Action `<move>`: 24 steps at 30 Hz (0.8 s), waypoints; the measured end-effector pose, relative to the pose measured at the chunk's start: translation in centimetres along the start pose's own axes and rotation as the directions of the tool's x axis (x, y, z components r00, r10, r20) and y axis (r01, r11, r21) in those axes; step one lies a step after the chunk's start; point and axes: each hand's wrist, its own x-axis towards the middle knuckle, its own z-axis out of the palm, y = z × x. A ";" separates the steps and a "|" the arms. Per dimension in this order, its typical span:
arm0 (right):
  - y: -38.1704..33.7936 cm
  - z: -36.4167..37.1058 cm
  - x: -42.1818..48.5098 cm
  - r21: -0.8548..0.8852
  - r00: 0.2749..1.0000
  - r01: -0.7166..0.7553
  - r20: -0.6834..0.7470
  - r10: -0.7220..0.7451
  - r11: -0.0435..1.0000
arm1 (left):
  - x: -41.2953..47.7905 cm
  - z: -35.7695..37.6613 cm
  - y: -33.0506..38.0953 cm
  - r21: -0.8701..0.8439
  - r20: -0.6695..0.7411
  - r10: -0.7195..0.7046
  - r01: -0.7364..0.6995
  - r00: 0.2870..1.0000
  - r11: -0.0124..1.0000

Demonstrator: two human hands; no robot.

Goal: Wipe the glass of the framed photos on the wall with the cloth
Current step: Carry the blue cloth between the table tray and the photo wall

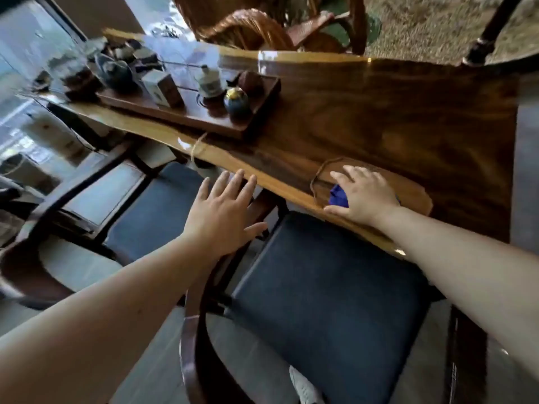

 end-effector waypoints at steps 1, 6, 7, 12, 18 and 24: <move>0.5 0.7 0.0 -0.007 0.999 -0.022 0.049 0.022 1.000 | 0.4 0.3 0.1 0.005 0.009 -0.003 0.003 1.000 1.000; 2.2 5.7 0.2 -0.011 0.994 -0.053 0.099 0.054 0.999 | 1.8 3.0 -0.3 -0.014 0.021 -0.001 0.001 1.000 1.000; 2.4 6.1 0.4 -0.008 0.993 -0.052 0.101 0.052 0.999 | 1.9 3.5 -0.4 -0.018 0.026 -0.001 0.002 1.000 1.000; 3.1 5.5 0.7 -0.069 0.999 0.019 0.041 -0.016 0.997 | 2.2 5.4 -0.2 -0.044 0.054 0.006 -0.004 0.999 0.999; 3.5 4.5 0.2 -0.106 0.995 0.088 0.048 -0.083 0.990 | 1.5 5.7 -0.7 -0.057 0.068 0.013 -0.010 0.998 0.998; 0.0 2.0 0.6 -0.060 0.992 0.127 0.032 -0.125 0.990 | -0.7 4.2 -2.5 -0.048 0.021 -0.014 0.015 1.000 0.999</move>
